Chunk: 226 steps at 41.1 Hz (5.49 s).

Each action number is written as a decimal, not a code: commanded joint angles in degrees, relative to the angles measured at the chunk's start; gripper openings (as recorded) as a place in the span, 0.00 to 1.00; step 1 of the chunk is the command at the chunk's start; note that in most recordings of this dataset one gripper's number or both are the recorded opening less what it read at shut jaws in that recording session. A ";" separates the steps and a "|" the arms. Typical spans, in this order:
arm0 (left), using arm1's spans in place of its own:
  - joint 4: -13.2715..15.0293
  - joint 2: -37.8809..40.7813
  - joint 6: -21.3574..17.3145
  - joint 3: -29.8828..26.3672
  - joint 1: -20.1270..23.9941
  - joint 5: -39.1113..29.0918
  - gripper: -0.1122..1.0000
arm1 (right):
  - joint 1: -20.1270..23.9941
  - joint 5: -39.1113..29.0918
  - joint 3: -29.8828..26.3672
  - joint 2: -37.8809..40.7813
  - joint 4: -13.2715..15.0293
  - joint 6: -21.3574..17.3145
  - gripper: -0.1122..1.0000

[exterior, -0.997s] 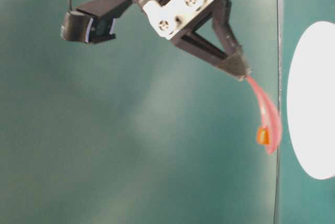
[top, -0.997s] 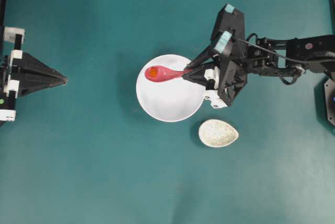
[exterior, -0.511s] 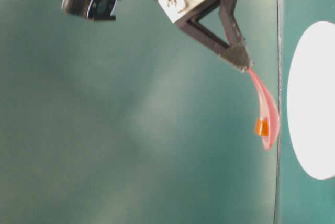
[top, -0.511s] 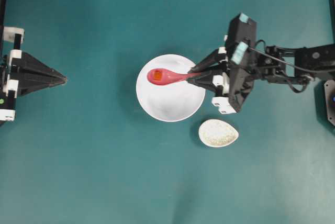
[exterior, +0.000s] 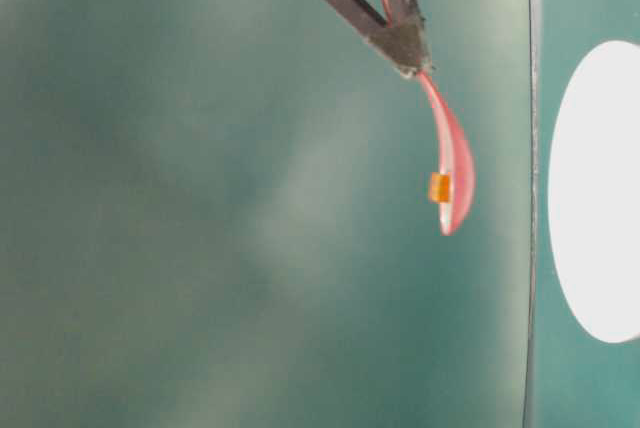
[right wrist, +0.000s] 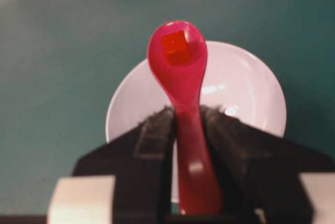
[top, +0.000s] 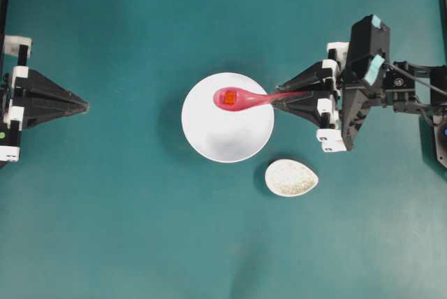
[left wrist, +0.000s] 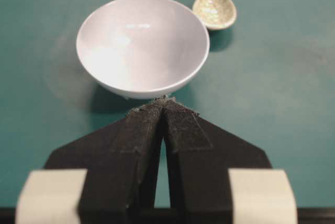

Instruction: Grip the spoon and scoop the red block from the bowl with right arm.

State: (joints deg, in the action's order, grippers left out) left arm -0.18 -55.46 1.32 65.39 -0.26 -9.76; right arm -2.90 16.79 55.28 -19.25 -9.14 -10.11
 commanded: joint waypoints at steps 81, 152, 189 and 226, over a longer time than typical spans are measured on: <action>-0.09 -1.23 0.53 -1.67 -0.09 -2.64 0.10 | -0.62 -7.12 -11.07 -2.46 -2.55 -0.62 0.17; -0.18 -2.37 0.79 -1.05 -0.09 -12.48 0.10 | -3.34 -9.93 -11.07 -3.43 -7.56 0.00 0.17; -0.26 -2.37 0.79 -1.05 -0.09 -11.87 0.10 | -3.34 -26.81 -12.04 -13.89 -15.03 -3.43 0.17; -0.18 -2.55 0.88 -1.05 -0.09 -8.96 0.10 | 6.42 -31.55 3.25 -14.59 -14.94 -9.84 0.17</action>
State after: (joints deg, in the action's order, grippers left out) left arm -0.26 -58.27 2.11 65.30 -0.35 -19.16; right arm 2.29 -16.70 58.36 -34.80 -23.91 -19.16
